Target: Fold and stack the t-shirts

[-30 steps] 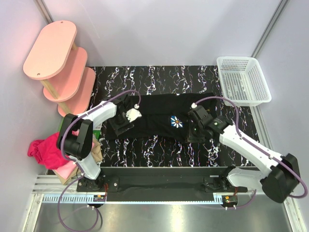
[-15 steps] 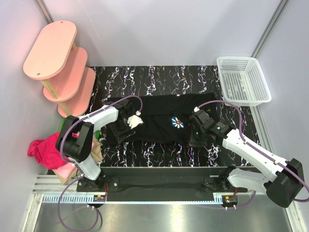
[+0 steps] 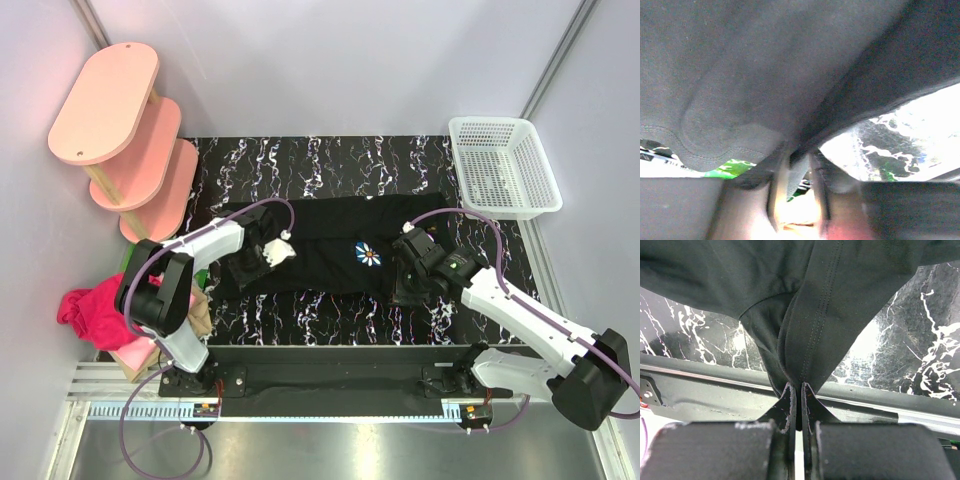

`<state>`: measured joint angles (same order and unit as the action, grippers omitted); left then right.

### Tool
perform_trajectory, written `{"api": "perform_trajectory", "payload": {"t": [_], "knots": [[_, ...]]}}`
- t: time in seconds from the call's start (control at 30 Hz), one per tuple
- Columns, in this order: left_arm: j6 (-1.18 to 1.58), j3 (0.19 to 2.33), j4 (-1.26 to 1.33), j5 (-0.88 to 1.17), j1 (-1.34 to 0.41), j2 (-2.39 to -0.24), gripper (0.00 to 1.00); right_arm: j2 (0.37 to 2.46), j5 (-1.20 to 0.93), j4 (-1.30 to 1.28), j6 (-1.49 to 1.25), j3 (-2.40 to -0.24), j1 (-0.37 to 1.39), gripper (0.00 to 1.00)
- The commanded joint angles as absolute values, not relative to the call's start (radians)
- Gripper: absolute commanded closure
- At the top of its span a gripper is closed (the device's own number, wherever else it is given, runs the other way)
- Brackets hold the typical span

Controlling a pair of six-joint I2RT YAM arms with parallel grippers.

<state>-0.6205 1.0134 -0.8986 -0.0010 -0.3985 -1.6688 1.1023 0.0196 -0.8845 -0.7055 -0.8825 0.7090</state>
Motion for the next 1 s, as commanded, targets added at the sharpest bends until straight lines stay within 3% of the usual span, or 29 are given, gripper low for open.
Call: {"api": "perform_trajectory", "payload": {"t": [0.0, 0.3, 0.6, 0.97], "knots": [[-0.635, 1.039, -0.919, 0.003, -0.397, -1.612, 0.81, 1.092, 0.058, -0.911, -0.71, -0.911, 0.719, 1.0], [-0.67, 1.083, -0.952, -0.075, -0.38, -1.592, 1.0, 1.095, 0.106, -0.946, -0.695, -0.974, 0.718, 1.0], [-0.716, 1.215, -1.031, -0.135, -0.348, -1.588, 1.0, 1.149, 0.204, -1.015, -0.632, -1.141, 0.718, 1.0], [-0.759, 1.175, -1.026, -0.161, -0.327, -1.563, 1.0, 1.181, 0.262, -1.023, -0.617, -1.163, 0.713, 1.0]]}}
